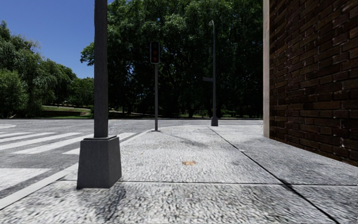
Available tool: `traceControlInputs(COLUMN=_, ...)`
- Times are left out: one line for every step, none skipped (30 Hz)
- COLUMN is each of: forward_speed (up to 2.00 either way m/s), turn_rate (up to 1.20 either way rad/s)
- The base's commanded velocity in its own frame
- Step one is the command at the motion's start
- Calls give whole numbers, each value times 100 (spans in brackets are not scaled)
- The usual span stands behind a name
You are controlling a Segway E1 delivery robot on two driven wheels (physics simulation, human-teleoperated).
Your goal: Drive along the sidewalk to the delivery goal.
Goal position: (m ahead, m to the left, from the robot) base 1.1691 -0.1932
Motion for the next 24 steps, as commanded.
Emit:
traceControlInputs(forward_speed=200, turn_rate=0)
traceControlInputs(forward_speed=200, turn_rate=0)
traceControlInputs(forward_speed=200, turn_rate=0)
traceControlInputs(forward_speed=200, turn_rate=0)
traceControlInputs(forward_speed=200, turn_rate=0)
traceControlInputs(forward_speed=200, turn_rate=0)
traceControlInputs(forward_speed=200, turn_rate=0)
traceControlInputs(forward_speed=189, turn_rate=0)
traceControlInputs(forward_speed=172, turn_rate=0)
traceControlInputs(forward_speed=161, turn_rate=0)
traceControlInputs(forward_speed=153, turn_rate=0)
traceControlInputs(forward_speed=140, turn_rate=0)
traceControlInputs(forward_speed=140, turn_rate=0)
traceControlInputs(forward_speed=133, turn_rate=0)
traceControlInputs(forward_speed=126, turn_rate=0)
traceControlInputs(forward_speed=113, turn_rate=0)
traceControlInputs(forward_speed=108, turn_rate=0)
traceControlInputs(forward_speed=107, turn_rate=0)
traceControlInputs(forward_speed=107, turn_rate=0)
traceControlInputs(forward_speed=107, turn_rate=0)
traceControlInputs(forward_speed=107, turn_rate=0)
traceControlInputs(forward_speed=107, turn_rate=0)
traceControlInputs(forward_speed=106, turn_rate=0)
traceControlInputs(forward_speed=103, turn_rate=0)
